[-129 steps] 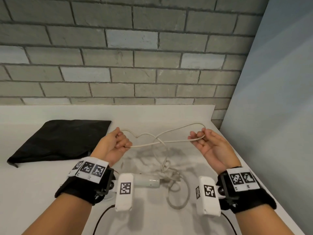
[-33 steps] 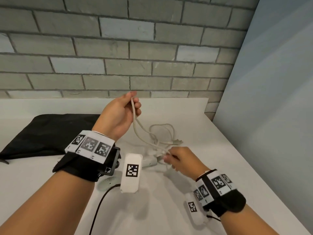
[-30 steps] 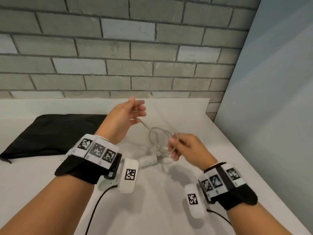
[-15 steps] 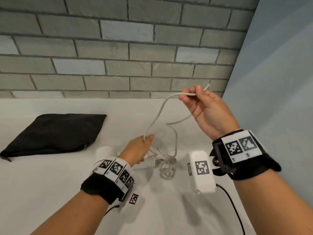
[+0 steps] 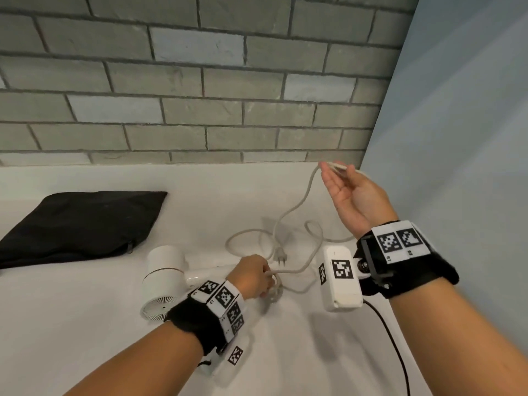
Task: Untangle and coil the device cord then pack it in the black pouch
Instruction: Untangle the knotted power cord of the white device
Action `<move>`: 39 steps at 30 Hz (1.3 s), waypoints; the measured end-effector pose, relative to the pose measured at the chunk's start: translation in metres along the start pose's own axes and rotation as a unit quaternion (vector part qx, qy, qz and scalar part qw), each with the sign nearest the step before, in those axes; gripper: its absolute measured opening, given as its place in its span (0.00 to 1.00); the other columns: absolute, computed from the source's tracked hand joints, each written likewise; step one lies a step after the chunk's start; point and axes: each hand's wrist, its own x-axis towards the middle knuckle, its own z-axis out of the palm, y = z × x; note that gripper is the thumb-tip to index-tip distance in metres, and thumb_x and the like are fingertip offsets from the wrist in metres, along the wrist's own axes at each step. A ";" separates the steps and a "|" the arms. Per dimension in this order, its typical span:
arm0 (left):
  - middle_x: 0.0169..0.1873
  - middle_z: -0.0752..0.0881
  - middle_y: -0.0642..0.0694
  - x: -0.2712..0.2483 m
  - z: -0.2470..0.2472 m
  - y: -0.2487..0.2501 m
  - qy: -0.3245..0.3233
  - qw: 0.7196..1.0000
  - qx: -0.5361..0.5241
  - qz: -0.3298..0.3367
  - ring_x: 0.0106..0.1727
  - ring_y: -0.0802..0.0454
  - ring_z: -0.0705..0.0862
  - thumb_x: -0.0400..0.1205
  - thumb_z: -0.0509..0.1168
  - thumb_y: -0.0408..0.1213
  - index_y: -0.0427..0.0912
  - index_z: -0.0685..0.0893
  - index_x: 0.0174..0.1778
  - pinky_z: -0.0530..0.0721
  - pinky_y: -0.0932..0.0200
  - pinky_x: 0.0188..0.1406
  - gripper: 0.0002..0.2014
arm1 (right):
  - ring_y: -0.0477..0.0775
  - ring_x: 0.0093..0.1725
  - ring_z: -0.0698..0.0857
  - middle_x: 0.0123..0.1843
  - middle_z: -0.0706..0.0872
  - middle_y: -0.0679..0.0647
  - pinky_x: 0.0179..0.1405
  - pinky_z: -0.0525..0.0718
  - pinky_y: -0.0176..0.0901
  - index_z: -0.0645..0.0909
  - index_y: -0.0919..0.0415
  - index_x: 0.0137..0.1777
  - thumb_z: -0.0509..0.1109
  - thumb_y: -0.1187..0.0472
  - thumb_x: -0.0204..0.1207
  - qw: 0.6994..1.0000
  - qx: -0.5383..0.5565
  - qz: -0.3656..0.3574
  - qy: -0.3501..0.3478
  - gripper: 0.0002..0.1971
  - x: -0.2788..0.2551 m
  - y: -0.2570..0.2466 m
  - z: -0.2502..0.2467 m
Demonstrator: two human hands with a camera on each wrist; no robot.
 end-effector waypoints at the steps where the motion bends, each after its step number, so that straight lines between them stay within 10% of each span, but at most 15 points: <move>1: 0.26 0.81 0.45 0.000 -0.002 0.001 0.019 0.999 -0.034 0.005 0.22 0.54 0.80 0.77 0.65 0.29 0.40 0.80 0.34 0.76 0.69 0.17 0.07 | 0.60 0.46 0.88 0.43 0.86 0.66 0.49 0.87 0.47 0.74 0.72 0.45 0.51 0.63 0.84 0.998 -0.046 0.021 0.027 0.14 0.001 0.002 -0.005; 5: 0.24 0.80 0.46 -0.003 -0.023 0.010 0.072 0.986 -0.136 0.066 0.14 0.65 0.78 0.71 0.74 0.28 0.40 0.83 0.31 0.78 0.70 0.19 0.07 | 0.57 0.38 0.88 0.42 0.82 0.66 0.33 0.89 0.40 0.76 0.72 0.45 0.55 0.57 0.83 0.934 -0.333 0.129 -0.004 0.17 -0.005 0.011 -0.024; 8: 0.23 0.80 0.50 -0.009 -0.041 0.018 0.112 0.978 -0.138 0.113 0.17 0.68 0.76 0.66 0.77 0.31 0.41 0.87 0.35 0.76 0.75 0.24 0.06 | 0.49 0.28 0.83 0.35 0.83 0.58 0.23 0.80 0.33 0.82 0.66 0.45 0.62 0.66 0.79 0.845 -0.521 0.066 -0.104 0.08 -0.017 0.024 -0.024; 12: 0.23 0.80 0.53 -0.013 -0.057 0.026 0.114 0.973 -0.130 0.151 0.20 0.67 0.75 0.64 0.79 0.34 0.41 0.88 0.36 0.76 0.71 0.28 0.09 | 0.47 0.38 0.82 0.39 0.86 0.48 0.41 0.82 0.39 0.87 0.58 0.48 0.71 0.65 0.72 0.731 -0.636 -0.051 -0.243 0.07 -0.023 0.048 -0.020; 19: 0.25 0.82 0.44 -0.025 -0.071 0.018 0.072 0.957 -0.250 0.126 0.19 0.62 0.78 0.70 0.73 0.29 0.36 0.85 0.33 0.79 0.71 0.23 0.03 | 0.50 0.36 0.83 0.34 0.85 0.53 0.41 0.82 0.42 0.85 0.62 0.41 0.73 0.65 0.70 0.727 -0.616 -0.072 -0.294 0.01 -0.028 0.066 -0.013; 26: 0.26 0.82 0.47 -0.030 -0.084 0.001 0.009 0.846 -0.524 0.098 0.33 0.54 0.83 0.80 0.58 0.31 0.37 0.79 0.31 0.87 0.65 0.37 0.11 | 0.43 0.29 0.86 0.36 0.82 0.57 0.35 0.85 0.33 0.74 0.62 0.39 0.61 0.73 0.77 0.891 -0.405 0.011 -0.204 0.08 -0.029 0.084 -0.027; 28: 0.19 0.76 0.50 -0.035 -0.082 0.002 -0.074 0.811 -0.573 0.093 0.31 0.54 0.81 0.78 0.57 0.37 0.40 0.77 0.27 0.84 0.60 0.42 0.14 | 0.44 0.28 0.85 0.35 0.82 0.55 0.33 0.83 0.34 0.73 0.61 0.39 0.62 0.73 0.77 0.877 -0.433 0.015 -0.207 0.08 -0.029 0.086 -0.027; 33: 0.13 0.64 0.55 -0.037 -0.087 0.005 -0.042 0.883 -0.460 0.079 0.22 0.56 0.69 0.85 0.51 0.43 0.41 0.74 0.31 0.73 0.64 0.34 0.17 | 0.51 0.27 0.83 0.30 0.79 0.53 0.31 0.77 0.34 0.68 0.55 0.36 0.60 0.72 0.76 0.792 -0.560 -0.103 -0.220 0.12 -0.032 0.085 -0.028; 37: 0.21 0.78 0.49 -0.040 -0.092 0.001 0.024 0.703 -0.703 0.109 0.28 0.53 0.83 0.81 0.54 0.38 0.41 0.75 0.27 0.88 0.58 0.41 0.16 | 0.54 0.30 0.84 0.30 0.80 0.51 0.34 0.81 0.46 0.67 0.50 0.37 0.58 0.70 0.78 0.768 -0.587 -0.147 -0.210 0.13 -0.025 0.072 -0.027; 39: 0.20 0.77 0.47 -0.044 -0.098 -0.001 0.019 0.668 -0.737 0.100 0.22 0.52 0.79 0.74 0.57 0.37 0.40 0.76 0.24 0.89 0.53 0.43 0.12 | 0.50 0.26 0.79 0.28 0.78 0.48 0.32 0.80 0.42 0.68 0.52 0.39 0.59 0.70 0.79 0.791 -0.557 -0.116 -0.225 0.12 -0.024 0.067 -0.026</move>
